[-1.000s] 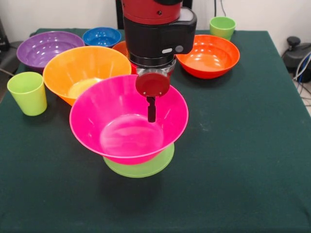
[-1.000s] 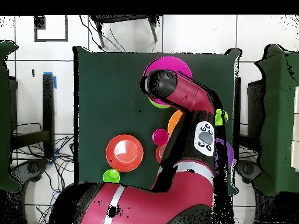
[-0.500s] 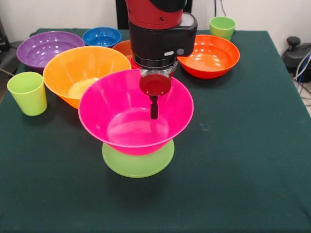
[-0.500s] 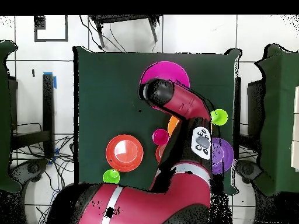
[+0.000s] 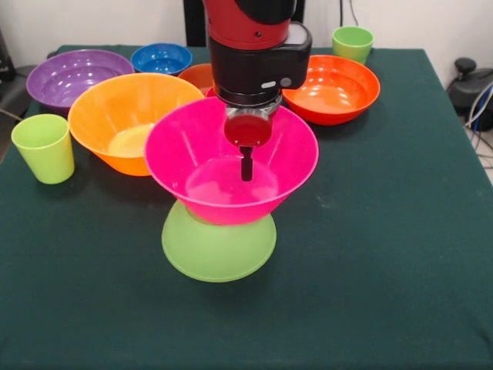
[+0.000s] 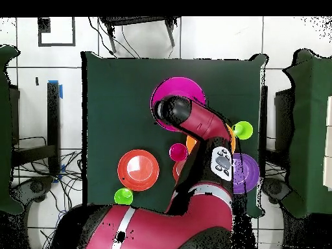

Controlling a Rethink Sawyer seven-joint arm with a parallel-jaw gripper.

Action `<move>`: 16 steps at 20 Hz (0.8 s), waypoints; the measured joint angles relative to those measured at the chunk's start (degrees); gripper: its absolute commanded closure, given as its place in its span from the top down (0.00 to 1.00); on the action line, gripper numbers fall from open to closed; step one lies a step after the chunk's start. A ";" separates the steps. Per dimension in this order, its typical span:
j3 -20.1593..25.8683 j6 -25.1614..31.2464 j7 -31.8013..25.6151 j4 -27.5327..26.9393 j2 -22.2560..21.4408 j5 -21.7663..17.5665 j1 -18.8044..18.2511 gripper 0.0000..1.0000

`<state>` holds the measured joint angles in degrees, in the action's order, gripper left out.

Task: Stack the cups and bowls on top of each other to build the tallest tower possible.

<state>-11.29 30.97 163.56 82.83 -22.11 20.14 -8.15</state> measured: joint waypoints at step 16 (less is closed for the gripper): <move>-1.83 0.38 0.00 -5.09 -1.27 -1.11 -4.40 1.00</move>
<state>-13.12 31.36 163.56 77.74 -23.37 19.02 -12.55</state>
